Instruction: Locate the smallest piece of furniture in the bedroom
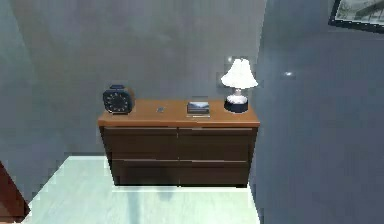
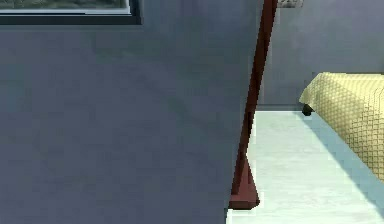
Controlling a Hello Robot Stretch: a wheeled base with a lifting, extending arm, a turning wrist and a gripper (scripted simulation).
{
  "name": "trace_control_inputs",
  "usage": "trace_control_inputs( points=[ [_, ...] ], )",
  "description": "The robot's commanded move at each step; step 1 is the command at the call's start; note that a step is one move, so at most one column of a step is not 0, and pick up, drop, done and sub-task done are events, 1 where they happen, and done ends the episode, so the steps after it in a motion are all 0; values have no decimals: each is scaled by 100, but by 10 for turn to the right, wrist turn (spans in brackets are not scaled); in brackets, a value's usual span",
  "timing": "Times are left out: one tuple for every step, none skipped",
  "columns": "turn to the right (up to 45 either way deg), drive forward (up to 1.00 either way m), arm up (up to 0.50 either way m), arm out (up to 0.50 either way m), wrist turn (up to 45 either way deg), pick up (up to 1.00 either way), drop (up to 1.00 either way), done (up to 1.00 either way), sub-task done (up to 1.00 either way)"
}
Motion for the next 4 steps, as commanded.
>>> trace_control_inputs(
  points=[
    [60,0,0,0,0,0,0,0,0],
    [0,60,0,0,0,0,0,0,0],
    [90,0,0,0,0,0,0,0,0],
    [0,0,0,0,0,0,0,100,0]
  ],
)
